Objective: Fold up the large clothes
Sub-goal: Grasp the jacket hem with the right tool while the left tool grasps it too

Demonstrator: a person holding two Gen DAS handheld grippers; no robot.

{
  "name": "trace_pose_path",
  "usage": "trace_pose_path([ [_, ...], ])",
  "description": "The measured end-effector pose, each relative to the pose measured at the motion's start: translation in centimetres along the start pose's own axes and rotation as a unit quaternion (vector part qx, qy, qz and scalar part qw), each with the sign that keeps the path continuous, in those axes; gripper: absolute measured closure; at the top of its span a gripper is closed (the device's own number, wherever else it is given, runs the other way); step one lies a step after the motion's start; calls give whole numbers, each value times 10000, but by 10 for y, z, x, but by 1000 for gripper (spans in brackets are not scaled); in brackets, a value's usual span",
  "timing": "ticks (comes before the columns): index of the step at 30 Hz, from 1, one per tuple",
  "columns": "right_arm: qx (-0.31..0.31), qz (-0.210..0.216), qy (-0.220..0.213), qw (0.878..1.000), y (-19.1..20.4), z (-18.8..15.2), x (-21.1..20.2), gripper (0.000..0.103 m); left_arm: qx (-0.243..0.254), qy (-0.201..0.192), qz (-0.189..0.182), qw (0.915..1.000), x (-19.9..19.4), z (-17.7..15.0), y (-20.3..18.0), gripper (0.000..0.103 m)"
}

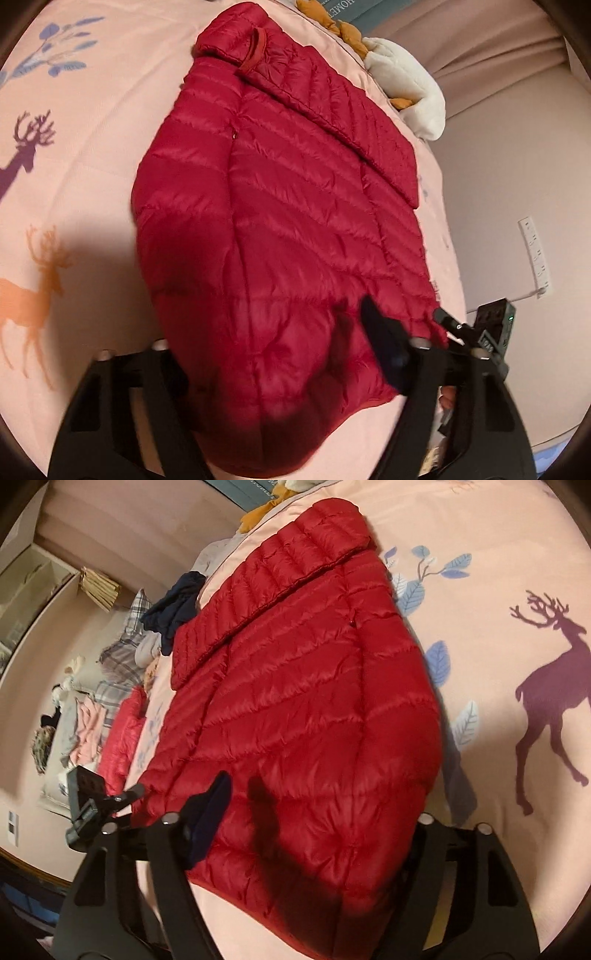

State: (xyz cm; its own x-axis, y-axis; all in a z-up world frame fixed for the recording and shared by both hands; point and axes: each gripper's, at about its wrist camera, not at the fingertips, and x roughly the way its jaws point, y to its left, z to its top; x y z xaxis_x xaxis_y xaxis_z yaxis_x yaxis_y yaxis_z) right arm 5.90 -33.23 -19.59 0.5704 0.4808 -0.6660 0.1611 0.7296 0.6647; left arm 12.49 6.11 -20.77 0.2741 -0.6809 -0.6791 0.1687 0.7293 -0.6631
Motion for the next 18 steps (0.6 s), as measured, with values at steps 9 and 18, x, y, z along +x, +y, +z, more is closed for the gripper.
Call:
trace_pose_path([
  [9,30,127,114,9999,-7,-20,-7,47,-206,16,110,9997,-11,-7,19,64],
  [18,-620,-121,-322,9975,25,-12,-17,89,953,-263,1019,9899,-23,-1,-43,87],
])
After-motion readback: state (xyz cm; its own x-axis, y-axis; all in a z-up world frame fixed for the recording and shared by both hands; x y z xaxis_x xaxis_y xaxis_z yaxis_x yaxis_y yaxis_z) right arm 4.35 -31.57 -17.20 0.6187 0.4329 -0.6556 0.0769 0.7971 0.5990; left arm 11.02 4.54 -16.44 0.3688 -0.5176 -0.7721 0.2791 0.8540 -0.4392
